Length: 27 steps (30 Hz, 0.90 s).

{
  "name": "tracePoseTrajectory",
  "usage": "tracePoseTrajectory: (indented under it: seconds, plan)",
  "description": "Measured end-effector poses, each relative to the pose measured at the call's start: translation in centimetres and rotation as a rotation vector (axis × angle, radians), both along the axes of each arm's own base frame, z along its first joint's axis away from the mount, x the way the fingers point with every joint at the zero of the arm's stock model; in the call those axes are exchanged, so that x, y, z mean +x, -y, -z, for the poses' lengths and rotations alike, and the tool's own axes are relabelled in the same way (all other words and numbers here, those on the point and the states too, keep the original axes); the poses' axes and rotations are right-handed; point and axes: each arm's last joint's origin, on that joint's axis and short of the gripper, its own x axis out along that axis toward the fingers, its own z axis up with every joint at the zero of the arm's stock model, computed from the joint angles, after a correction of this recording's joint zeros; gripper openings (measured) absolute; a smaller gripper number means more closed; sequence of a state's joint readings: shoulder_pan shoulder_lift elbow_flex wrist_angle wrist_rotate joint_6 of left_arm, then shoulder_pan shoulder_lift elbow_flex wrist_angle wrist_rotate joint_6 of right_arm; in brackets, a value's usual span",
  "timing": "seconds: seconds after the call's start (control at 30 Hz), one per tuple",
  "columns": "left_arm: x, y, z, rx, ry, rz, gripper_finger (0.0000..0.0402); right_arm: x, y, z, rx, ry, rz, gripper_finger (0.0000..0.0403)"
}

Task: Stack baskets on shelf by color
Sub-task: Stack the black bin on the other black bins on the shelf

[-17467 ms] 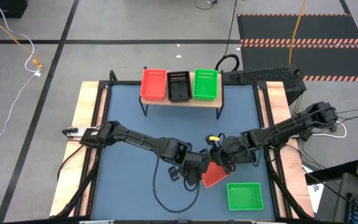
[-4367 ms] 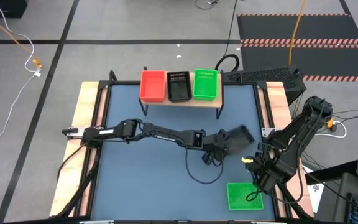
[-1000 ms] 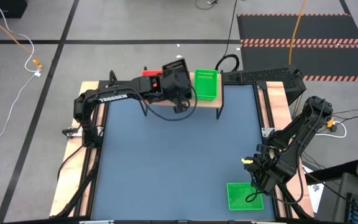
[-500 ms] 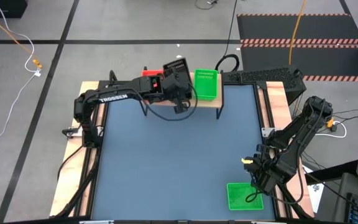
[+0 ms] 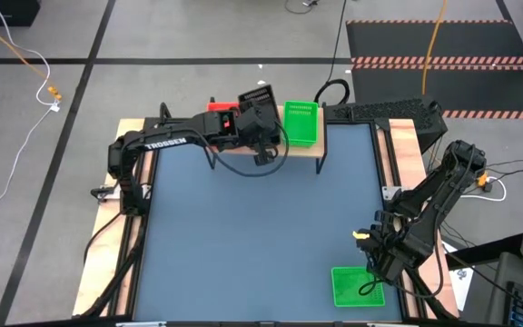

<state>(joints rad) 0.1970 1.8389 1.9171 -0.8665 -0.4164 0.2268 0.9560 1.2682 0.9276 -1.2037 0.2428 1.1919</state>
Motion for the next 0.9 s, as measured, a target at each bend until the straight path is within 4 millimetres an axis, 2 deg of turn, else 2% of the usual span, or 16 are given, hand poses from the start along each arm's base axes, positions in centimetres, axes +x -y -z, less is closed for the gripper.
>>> tracePoseTrajectory:
  seconds: [0.13, 0.43, 0.77, 0.9]
  plan:
    - [-0.06, 0.01, 0.06, 0.0, -0.009, 0.001, 0.001, 0.0, 0.01, 0.0, 0.0, 0.0, -0.001, 0.0128]
    - [-0.36, 0.17, 0.4, -0.031, -0.057, 0.026, 0.0035, 0.0, 0.0, 0.0, -0.001, -0.001, -0.003, 0.0128]
    - [-0.36, 0.16, 0.4, -0.032, -0.055, 0.024, 0.0013, 0.0, 0.0, 0.0, -0.001, -0.001, -0.003, 0.0128]
    - [-0.36, 0.17, 0.4, -0.033, -0.055, 0.026, 0.002, -0.01, 0.0, 0.0, -0.001, -0.001, -0.003, 0.0128]
